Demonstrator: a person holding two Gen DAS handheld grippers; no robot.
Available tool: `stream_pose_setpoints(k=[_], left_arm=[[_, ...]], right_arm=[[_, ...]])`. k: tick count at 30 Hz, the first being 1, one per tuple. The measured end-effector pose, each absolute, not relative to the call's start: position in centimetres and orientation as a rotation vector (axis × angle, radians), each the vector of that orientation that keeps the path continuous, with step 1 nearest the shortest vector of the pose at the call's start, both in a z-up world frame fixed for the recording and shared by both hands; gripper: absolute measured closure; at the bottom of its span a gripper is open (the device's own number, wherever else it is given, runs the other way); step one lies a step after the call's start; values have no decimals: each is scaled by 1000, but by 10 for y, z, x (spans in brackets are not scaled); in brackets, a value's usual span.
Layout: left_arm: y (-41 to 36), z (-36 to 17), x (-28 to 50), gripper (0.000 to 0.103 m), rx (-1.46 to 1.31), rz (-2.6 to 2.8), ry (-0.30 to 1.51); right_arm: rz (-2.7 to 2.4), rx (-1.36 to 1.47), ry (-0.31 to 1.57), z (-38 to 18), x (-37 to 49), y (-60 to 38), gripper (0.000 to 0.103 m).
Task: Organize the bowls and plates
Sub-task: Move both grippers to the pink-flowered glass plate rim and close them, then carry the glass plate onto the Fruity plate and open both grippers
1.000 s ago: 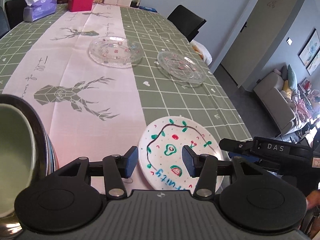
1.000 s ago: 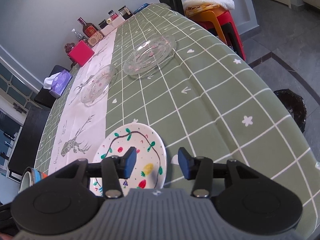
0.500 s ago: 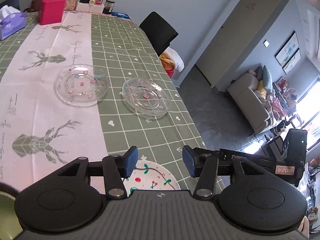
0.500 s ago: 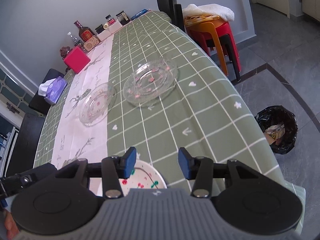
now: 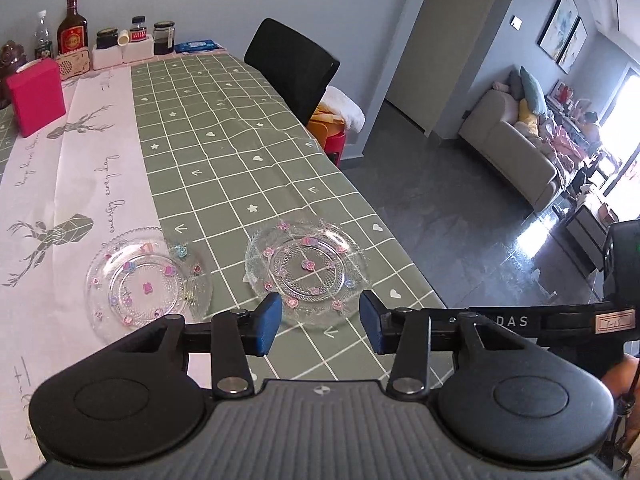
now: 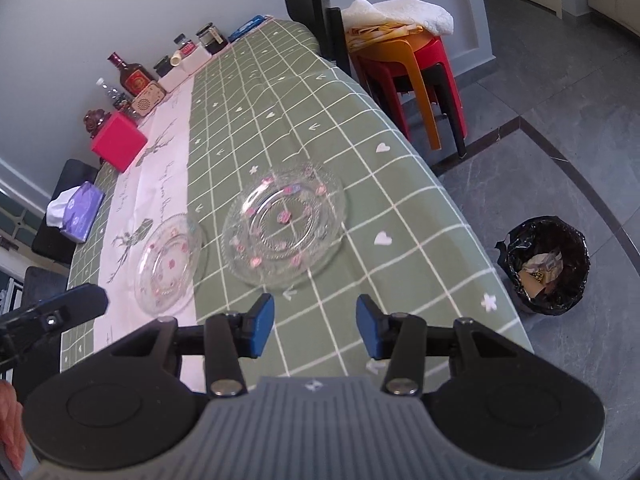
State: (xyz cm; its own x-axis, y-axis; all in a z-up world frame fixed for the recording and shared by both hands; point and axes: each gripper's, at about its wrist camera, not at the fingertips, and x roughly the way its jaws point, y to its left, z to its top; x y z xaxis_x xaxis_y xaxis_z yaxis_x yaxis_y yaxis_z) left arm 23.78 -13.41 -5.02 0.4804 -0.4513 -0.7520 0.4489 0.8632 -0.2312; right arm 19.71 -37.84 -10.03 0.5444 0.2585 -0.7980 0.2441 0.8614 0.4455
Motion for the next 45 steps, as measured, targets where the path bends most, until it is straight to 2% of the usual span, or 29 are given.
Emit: stream_pose_setpoints(k=[7, 18, 22, 26, 32, 37, 45], left_arm=[[-141, -97, 299, 66, 14, -481, 1004], [-143, -143, 340, 69, -15, -434, 1080], [-146, -151, 345, 70, -8, -431, 1086], [-147, -158, 346, 75, -11, -443, 1087], [-148, -159, 348, 84, -30, -465, 1075], [-149, -160, 349, 83, -34, -470, 1068], [-149, -161, 346, 84, -44, -458, 1072]], right_arm=[[-14, 563, 1059, -126, 236, -384, 61], [-39, 598, 1099, -158, 271, -394, 67], [-36, 604, 1090, -159, 280, -397, 70], [-19, 610, 1074, -160, 289, -399, 82], [-6, 619, 1081, -169, 299, -399, 84], [18, 661, 1078, -175, 300, -402, 95], [28, 667, 1072, -176, 297, -403, 96]])
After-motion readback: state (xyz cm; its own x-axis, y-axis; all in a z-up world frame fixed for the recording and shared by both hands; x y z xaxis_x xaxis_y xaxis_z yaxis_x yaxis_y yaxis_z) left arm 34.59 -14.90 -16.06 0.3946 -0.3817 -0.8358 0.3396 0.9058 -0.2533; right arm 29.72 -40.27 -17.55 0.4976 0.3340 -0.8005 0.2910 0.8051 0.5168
